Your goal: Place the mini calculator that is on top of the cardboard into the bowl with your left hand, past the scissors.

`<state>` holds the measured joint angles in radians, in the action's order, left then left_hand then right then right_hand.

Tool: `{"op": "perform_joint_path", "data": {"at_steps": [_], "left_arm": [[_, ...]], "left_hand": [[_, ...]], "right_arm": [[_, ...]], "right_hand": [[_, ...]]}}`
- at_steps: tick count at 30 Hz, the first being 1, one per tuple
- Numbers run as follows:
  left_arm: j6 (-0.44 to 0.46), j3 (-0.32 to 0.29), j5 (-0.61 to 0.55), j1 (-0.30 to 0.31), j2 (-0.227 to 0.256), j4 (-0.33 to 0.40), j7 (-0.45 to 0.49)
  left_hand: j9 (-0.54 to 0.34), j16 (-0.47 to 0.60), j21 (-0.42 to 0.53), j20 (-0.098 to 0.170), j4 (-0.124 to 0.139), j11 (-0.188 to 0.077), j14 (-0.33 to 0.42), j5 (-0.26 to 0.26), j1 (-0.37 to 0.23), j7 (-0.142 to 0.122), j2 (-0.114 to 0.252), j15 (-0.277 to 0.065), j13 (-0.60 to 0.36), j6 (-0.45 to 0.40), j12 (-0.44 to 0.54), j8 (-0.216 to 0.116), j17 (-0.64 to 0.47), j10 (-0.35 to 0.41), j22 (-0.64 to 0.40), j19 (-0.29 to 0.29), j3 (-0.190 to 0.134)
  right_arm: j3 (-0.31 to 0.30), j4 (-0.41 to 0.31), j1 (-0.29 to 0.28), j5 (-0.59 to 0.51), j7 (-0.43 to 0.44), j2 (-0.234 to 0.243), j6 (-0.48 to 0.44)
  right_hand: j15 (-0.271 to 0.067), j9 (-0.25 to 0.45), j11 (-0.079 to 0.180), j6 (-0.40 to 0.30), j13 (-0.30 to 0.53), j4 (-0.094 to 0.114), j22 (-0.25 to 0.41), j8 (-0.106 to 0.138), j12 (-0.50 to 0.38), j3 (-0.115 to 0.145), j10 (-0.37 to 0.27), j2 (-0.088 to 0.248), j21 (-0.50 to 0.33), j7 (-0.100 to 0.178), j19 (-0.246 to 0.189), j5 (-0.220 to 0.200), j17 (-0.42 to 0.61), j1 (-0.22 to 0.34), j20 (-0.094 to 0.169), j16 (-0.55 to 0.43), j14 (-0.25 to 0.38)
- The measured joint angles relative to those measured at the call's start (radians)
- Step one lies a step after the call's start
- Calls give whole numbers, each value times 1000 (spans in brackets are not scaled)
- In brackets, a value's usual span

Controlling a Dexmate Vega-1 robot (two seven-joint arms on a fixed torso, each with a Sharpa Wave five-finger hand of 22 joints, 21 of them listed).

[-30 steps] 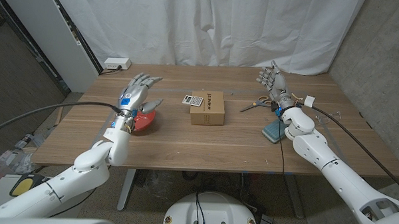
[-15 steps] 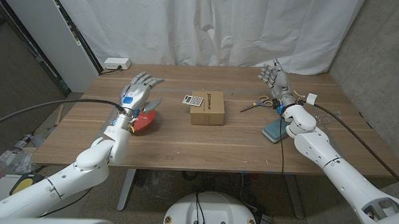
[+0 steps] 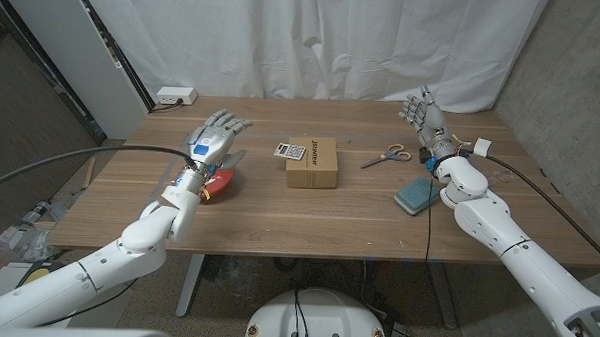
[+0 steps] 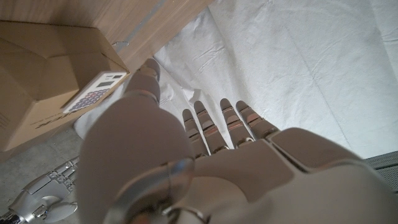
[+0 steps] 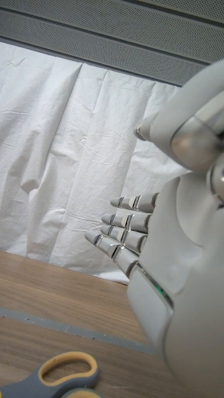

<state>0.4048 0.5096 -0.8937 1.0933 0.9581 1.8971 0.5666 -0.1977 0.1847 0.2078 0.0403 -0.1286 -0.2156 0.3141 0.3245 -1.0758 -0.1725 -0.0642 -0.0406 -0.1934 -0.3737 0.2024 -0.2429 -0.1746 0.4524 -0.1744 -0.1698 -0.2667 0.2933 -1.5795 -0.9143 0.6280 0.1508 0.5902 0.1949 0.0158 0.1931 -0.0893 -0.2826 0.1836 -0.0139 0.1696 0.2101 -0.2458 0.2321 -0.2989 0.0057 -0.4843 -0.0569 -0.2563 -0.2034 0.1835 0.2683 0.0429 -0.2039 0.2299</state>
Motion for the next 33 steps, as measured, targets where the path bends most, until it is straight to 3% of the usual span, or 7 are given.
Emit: {"op": "perform_joint_path", "data": {"at_steps": [11, 33], "left_arm": [[-55, 47, -15, -46, -10, -27, -26], [-106, 116, -44, -91, -70, -85, -1]], "left_hand": [[0, -4, 0, -3, 10, -3, -8, -7, 0, 24, 0, -1, 0, 40, -10, 21, 0, -38, 0, -19, 10], [0, -4, 0, -1, 10, 1, -16, -7, 0, 20, 0, 1, 0, 57, -10, 22, 0, -55, 0, -28, 18]], "right_arm": [[-16, -27, -19, -4, 24, 12, -8], [-49, -50, -58, 2, 46, 22, 6]], "right_hand": [[0, 0, 3, 0, 0, 3, 0, 0, 0, -3, -3, 2, 4, 0, 0, 0, 0, -2, 0, 0, 0], [5, 0, 0, 0, 0, 3, 5, 0, 0, -3, -7, 7, 11, 0, -4, 0, 0, -7, -3, 0, 5]]}}
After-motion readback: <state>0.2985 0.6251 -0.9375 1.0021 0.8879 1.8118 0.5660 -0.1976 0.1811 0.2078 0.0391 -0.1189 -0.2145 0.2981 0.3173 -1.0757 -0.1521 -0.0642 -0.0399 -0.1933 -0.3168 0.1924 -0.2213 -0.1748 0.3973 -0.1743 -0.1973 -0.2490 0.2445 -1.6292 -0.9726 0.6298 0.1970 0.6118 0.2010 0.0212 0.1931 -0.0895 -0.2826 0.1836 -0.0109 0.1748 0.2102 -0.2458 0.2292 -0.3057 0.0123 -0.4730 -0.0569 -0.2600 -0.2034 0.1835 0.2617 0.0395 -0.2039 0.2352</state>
